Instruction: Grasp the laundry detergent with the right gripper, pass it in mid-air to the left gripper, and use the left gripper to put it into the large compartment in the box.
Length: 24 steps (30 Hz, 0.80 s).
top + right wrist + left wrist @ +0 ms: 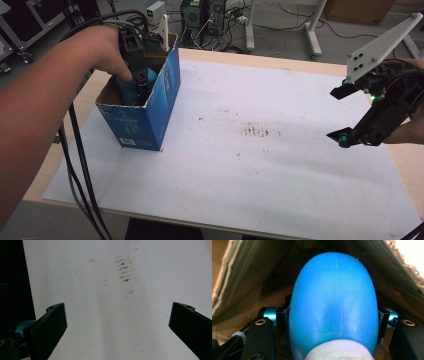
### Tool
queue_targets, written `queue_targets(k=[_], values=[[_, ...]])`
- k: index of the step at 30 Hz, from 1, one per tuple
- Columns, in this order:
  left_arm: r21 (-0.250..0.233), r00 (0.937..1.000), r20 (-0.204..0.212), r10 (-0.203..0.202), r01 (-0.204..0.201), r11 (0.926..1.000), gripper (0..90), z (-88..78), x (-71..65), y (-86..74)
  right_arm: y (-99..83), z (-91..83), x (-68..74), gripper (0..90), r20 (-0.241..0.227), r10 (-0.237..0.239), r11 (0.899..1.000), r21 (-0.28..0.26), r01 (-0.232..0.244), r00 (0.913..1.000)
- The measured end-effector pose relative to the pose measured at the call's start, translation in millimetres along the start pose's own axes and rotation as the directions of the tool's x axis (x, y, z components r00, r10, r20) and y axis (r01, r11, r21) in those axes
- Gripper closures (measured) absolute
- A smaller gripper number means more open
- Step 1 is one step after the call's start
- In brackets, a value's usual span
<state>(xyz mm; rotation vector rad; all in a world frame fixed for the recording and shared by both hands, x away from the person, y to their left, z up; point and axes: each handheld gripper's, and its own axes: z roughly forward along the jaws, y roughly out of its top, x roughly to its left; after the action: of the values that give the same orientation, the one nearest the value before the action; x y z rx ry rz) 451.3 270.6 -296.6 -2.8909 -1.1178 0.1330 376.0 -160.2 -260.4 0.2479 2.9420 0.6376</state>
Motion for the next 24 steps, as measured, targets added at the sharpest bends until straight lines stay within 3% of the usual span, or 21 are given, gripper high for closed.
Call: queue_targets(k=[2, 15, 24], values=[[-0.006, 0.9998, -0.004, -0.019, 0.019, 0.9998, 32.8, -2.1, -0.2, -0.1, -0.5, -0.5, -0.5, 0.6, 0.000, -0.002, 1.000, -0.001, 0.002, 1.0000], [-0.006, 0.9991, -0.007, -0.042, 0.042, 0.9991, 27.0, -16.3, -1.9, -1.6, -1.5, -1.2, 0.8, 0.7, -0.003, -0.006, 1.000, -0.002, 0.006, 1.0000], [-0.006, 0.9991, -0.022, -0.037, 0.037, 0.9993, 21.6, -34.7, -5.9, -4.3, -2.9, -2.1, -0.7, 0.6, -0.021, 0.000, 1.000, 0.000, 0.000, 0.9998]])
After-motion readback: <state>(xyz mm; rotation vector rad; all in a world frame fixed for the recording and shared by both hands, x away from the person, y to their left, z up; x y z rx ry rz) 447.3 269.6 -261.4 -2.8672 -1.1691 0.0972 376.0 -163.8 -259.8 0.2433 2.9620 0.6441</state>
